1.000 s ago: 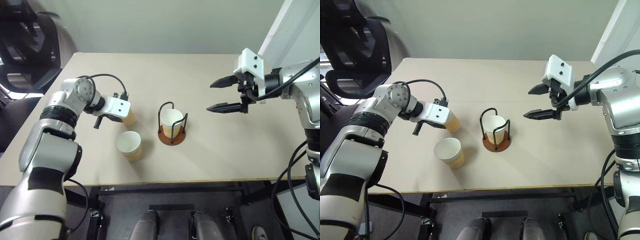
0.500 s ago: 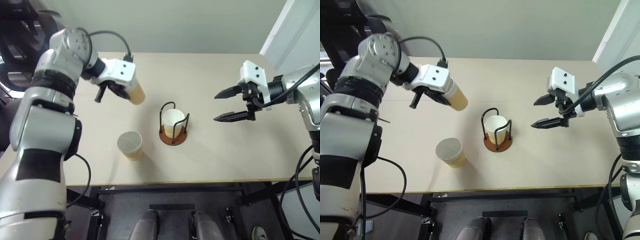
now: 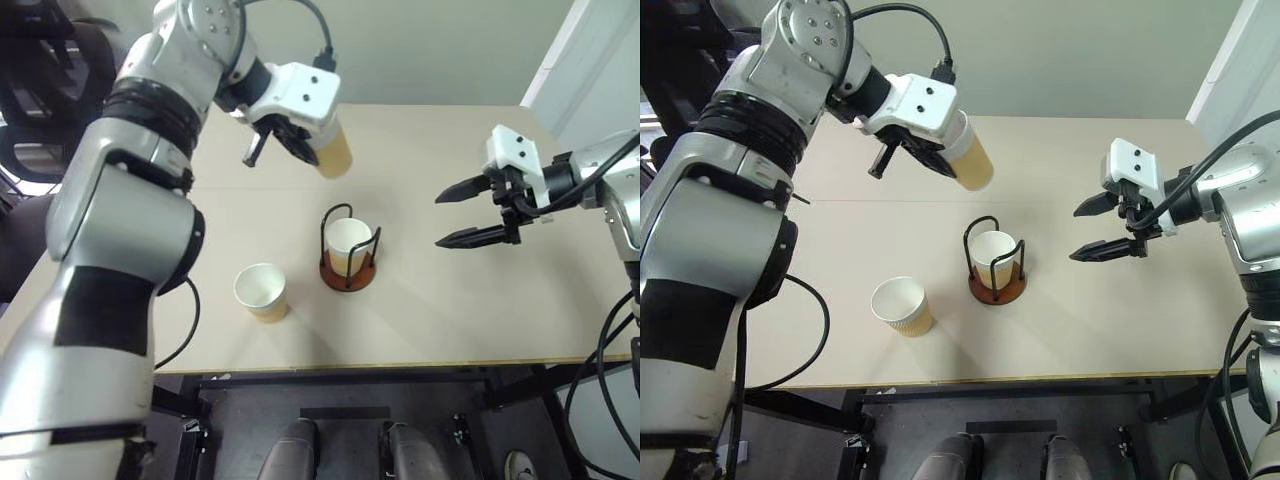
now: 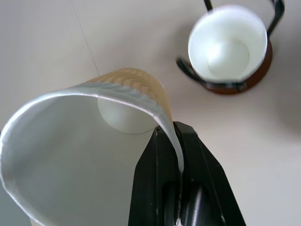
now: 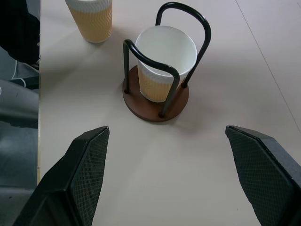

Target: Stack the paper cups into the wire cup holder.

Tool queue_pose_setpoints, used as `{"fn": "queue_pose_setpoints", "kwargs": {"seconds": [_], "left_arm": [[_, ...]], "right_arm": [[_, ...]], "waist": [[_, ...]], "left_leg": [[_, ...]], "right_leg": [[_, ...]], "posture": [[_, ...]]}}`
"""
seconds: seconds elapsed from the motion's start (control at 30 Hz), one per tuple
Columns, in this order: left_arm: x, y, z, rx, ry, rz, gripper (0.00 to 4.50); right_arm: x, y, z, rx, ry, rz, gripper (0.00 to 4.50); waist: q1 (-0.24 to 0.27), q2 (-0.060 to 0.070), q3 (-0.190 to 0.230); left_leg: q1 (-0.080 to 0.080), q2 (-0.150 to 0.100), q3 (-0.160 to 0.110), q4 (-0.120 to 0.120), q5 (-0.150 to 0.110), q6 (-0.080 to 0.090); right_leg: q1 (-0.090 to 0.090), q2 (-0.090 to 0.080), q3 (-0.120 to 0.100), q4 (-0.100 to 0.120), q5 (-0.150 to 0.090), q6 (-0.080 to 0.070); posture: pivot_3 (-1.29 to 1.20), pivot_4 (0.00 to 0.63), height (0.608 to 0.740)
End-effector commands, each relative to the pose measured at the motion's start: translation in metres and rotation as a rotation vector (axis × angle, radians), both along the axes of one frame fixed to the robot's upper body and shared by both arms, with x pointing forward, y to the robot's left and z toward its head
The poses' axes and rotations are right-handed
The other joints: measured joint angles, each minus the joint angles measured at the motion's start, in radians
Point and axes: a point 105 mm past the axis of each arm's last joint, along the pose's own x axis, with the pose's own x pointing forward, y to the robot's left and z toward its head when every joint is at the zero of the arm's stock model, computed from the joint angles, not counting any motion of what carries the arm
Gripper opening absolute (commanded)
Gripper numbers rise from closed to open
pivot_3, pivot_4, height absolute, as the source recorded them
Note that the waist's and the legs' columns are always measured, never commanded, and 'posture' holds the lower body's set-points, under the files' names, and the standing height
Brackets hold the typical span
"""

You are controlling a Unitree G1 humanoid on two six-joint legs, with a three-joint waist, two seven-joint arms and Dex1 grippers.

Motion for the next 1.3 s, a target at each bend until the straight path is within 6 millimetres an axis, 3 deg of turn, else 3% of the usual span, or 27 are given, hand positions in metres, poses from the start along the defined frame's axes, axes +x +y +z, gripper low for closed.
{"fn": "queue_pose_setpoints", "kwargs": {"seconds": [0.03, 0.37, 0.77, 1.1, 1.3], "left_arm": [[-0.012, -0.019, 0.022, -0.019, -0.024, -0.074, 0.02], [-0.025, -0.033, 0.011, 0.038, 0.032, -0.156, 0.02], [-0.034, -0.015, -0.022, 0.208, 0.125, -0.191, 0.02], [-0.034, -0.021, -0.027, 0.214, 0.129, -0.222, 0.02], [-0.039, -0.032, -0.015, 0.200, 0.101, -0.255, 0.02]], "right_arm": [[-0.004, -0.004, 0.011, -0.017, -0.038, 0.004, 4.03], [-0.006, -0.007, 0.011, -0.029, -0.026, 0.001, 4.03], [-0.007, -0.004, 0.012, -0.031, -0.029, 0.012, 4.03], [-0.008, -0.005, 0.011, -0.042, -0.039, 0.011, 4.03], [-0.010, -0.006, 0.012, -0.037, -0.036, 0.005, 4.03]], "waist": [[-0.001, 0.000, 0.000], [0.003, 0.001, 0.001], [0.004, 0.002, 0.001], [0.007, 0.002, 0.001], [0.010, 0.002, 0.001]], "left_leg": [[-0.001, 0.002, -0.002, 0.001, 0.000, 0.000], [-0.002, 0.000, 0.003, 0.013, -0.004, 0.004], [-0.001, 0.000, 0.003, 0.017, -0.004, 0.006], [-0.001, -0.001, 0.004, 0.017, -0.004, 0.006], [-0.001, -0.001, 0.004, 0.017, -0.004, 0.006]], "right_leg": [[0.000, -0.002, 0.002, 0.000, 0.000, 0.002], [0.002, 0.001, 0.007, 0.001, 0.003, 0.007], [0.003, 0.000, 0.014, 0.001, 0.006, 0.009], [0.004, 0.000, 0.013, 0.001, 0.006, 0.010], [0.004, 0.000, 0.013, 0.000, 0.006, 0.010]], "posture": [[0.00, 0.150, 0.740], [0.00, 0.150, 0.740], [0.00, 0.150, 0.740], [0.00, 0.150, 0.740], [0.00, 0.150, 0.740]]}}
